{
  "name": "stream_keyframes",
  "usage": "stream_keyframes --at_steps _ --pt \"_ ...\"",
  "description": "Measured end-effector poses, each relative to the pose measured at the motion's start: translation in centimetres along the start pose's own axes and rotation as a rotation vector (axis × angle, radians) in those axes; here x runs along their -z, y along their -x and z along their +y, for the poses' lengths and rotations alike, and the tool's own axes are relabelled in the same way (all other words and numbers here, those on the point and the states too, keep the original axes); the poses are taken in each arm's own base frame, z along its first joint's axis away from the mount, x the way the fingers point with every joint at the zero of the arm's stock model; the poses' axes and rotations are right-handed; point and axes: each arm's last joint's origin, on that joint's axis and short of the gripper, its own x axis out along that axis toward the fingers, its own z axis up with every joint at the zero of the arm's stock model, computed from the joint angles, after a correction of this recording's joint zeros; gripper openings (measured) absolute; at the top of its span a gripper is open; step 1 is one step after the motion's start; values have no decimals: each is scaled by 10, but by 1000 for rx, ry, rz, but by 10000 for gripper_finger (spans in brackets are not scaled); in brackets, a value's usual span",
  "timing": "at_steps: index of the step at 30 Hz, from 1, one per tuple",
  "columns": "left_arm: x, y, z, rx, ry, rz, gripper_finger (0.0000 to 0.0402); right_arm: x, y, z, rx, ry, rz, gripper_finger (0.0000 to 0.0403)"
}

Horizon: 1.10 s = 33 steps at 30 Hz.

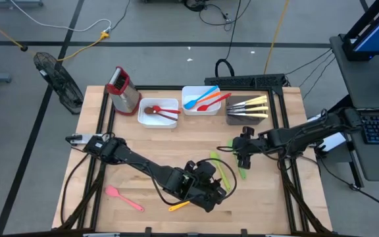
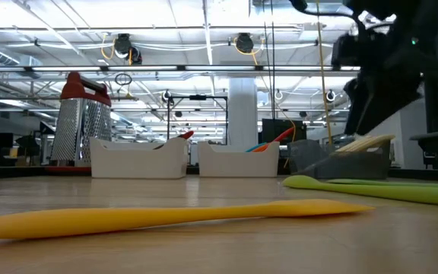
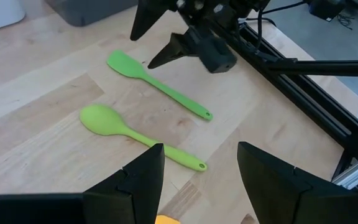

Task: Pick & Place Kitchen Items
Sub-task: Put the green spatula into the right white bin

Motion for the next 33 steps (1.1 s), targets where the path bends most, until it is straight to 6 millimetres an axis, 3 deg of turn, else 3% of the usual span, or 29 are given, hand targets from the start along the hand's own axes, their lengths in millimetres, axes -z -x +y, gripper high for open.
stream_keyframes --at_steps 7,13,20,33 --pt "-3 -2 1 -8 -6 -8 209 22 -22 -10 38 -139 6 264" --pt "-11 -9 6 -21 -7 -5 209 24 -32 -25 65 -310 -28 268" --pt "-18 -16 10 -23 -11 14 209 19 -39 -37 46 -351 -23 268" --pt "-19 -16 10 -17 -7 13 209 28 -82 -34 79 -335 151 268"
